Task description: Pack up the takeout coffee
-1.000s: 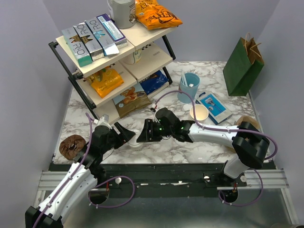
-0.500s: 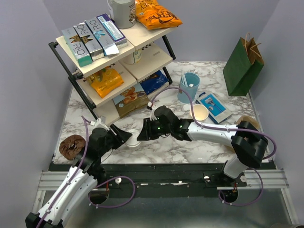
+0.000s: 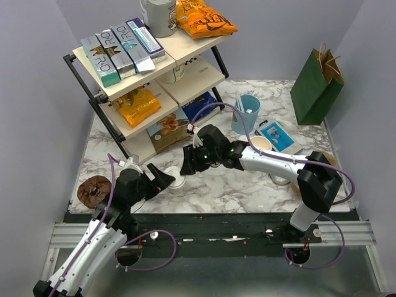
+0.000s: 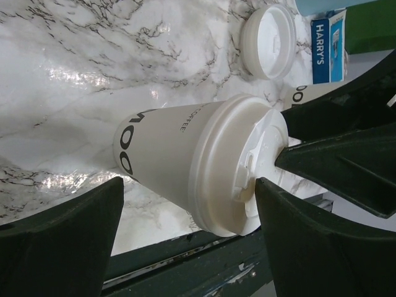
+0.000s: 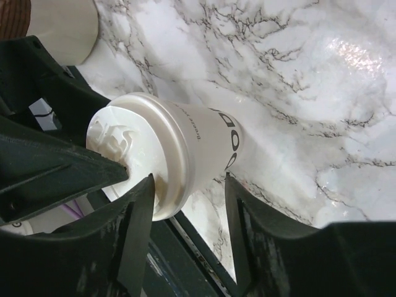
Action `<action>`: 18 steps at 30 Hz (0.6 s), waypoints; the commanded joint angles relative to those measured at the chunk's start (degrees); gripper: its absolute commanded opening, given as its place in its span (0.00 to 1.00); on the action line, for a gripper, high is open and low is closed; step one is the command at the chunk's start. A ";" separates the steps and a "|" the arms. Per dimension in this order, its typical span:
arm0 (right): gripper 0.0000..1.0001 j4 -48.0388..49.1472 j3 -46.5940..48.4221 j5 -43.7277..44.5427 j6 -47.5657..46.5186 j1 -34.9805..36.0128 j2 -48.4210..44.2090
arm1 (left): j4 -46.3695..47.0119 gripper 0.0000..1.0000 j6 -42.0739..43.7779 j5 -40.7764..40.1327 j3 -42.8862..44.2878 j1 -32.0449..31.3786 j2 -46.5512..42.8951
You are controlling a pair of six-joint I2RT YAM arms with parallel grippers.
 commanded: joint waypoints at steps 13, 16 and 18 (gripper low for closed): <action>0.91 -5.87 3.22 8.00 -6.42 -1.53 -8.28 | -1.32 0.99 5.42 -2.68 9.98 -0.17 1.28; 0.99 -5.25 2.17 10.28 -6.34 -1.97 -11.71 | -4.04 0.99 5.87 -5.56 12.35 -0.17 0.93; 1.00 -4.47 0.50 11.86 -5.20 -2.76 -14.60 | -7.37 0.99 6.39 -8.82 13.58 -0.17 0.93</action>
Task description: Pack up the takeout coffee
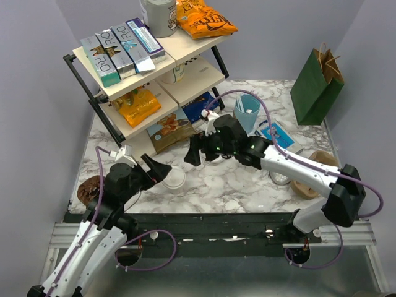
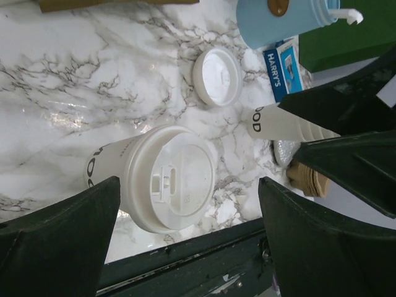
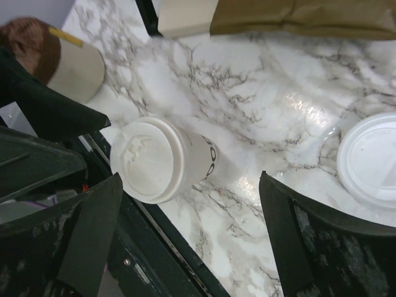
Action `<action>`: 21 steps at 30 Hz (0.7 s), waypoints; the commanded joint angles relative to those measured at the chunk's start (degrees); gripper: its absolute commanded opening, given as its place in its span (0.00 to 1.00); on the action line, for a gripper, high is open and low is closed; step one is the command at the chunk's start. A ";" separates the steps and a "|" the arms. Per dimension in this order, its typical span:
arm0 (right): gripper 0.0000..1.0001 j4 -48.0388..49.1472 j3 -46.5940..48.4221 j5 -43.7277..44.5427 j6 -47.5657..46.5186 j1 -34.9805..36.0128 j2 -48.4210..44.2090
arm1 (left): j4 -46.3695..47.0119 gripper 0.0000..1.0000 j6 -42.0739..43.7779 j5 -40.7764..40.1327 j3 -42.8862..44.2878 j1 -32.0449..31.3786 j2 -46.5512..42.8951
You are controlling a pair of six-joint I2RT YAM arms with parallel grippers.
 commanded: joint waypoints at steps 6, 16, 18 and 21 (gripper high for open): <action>1.00 1.80 -6.45 10.02 2.56 -5.25 -12.33 | -10.19 0.99 2.26 -12.84 7.91 -0.04 -0.32; 1.00 2.06 -12.26 18.81 2.03 -6.22 -20.51 | -7.56 0.99 -0.10 -7.67 2.57 -0.13 0.65; 1.00 1.97 -13.05 18.81 2.03 -6.40 -20.86 | -6.07 0.99 -0.72 -6.17 0.80 -0.13 -0.14; 1.00 1.80 -13.75 18.72 2.64 -6.40 -20.69 | -1.87 0.99 -2.21 -2.40 -2.72 -0.13 -1.72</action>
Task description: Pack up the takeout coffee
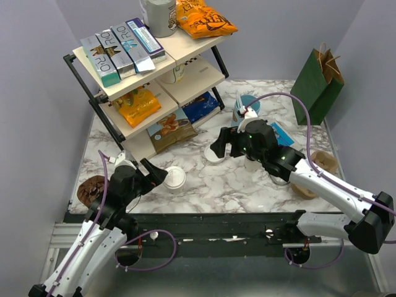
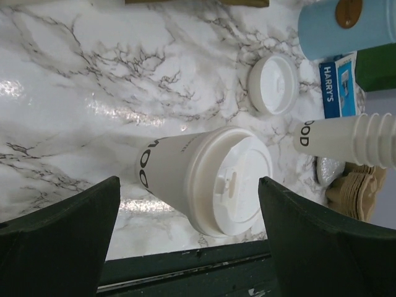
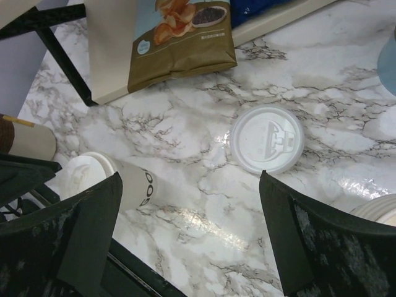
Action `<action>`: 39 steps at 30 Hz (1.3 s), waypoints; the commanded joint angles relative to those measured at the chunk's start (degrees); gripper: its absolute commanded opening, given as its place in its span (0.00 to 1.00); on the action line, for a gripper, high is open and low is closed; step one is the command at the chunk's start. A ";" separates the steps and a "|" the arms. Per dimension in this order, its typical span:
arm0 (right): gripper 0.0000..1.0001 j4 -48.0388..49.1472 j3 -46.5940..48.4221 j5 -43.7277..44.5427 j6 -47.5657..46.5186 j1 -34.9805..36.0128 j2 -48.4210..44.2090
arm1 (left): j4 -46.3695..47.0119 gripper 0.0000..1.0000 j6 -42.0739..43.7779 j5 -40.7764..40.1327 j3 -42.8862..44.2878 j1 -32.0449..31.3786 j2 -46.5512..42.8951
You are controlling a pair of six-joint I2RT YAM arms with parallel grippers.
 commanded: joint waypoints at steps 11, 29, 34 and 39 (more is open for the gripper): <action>1.00 0.57 -2.13 1.71 2.22 -0.28 -0.32 | 10.12 0.91 -4.63 7.48 -8.96 -0.04 0.23; 1.00 -0.04 -3.53 1.45 3.89 -0.36 -0.67 | 11.88 0.47 -6.75 8.19 -13.09 -0.04 1.02; 1.00 -0.13 -3.80 1.62 3.80 -0.36 -1.02 | 12.31 0.47 -5.78 8.53 -12.74 -0.04 2.34; 1.00 -0.57 -3.80 1.98 3.62 -0.45 -1.28 | 13.89 0.52 -4.20 8.01 -10.72 -0.04 4.36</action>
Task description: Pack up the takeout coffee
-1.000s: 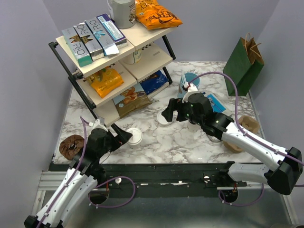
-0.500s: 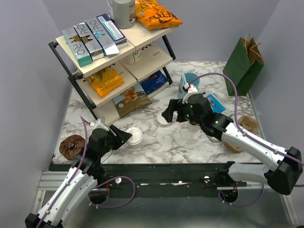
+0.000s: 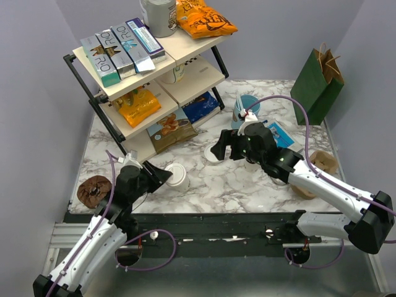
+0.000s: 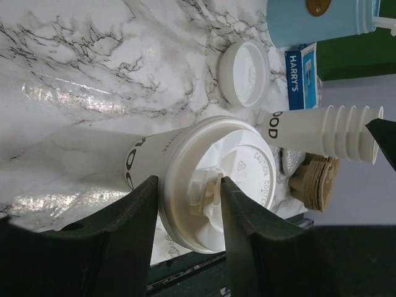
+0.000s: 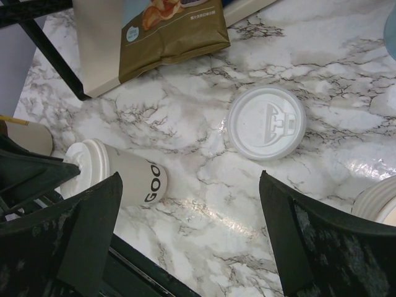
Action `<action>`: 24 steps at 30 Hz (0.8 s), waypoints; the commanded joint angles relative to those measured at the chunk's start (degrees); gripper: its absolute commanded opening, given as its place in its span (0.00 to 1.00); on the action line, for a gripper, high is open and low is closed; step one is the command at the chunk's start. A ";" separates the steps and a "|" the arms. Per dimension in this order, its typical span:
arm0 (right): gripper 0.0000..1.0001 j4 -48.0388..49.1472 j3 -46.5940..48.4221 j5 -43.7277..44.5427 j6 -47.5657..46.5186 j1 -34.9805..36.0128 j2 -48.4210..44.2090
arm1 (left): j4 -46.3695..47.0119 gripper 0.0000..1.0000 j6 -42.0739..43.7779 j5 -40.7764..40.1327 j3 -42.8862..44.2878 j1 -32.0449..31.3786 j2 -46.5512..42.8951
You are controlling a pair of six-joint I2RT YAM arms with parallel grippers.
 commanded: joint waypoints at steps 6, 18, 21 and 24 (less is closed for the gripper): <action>1.00 -0.94 -0.96 2.55 -0.27 -0.34 -1.98 | 0.29 0.57 6.57 1.67 3.79 -0.04 7.16; 1.00 -1.39 -2.71 6.33 -1.06 -0.43 -6.37 | 1.09 0.88 10.09 8.26 4.23 -0.04 6.55; 1.00 -0.60 -3.41 7.73 -1.15 -0.34 -7.87 | 1.79 0.99 10.53 9.15 4.40 -0.04 6.72; 1.00 -0.24 -3.16 7.65 -1.67 -0.34 -8.58 | 1.62 0.99 10.71 9.85 5.19 -0.04 7.07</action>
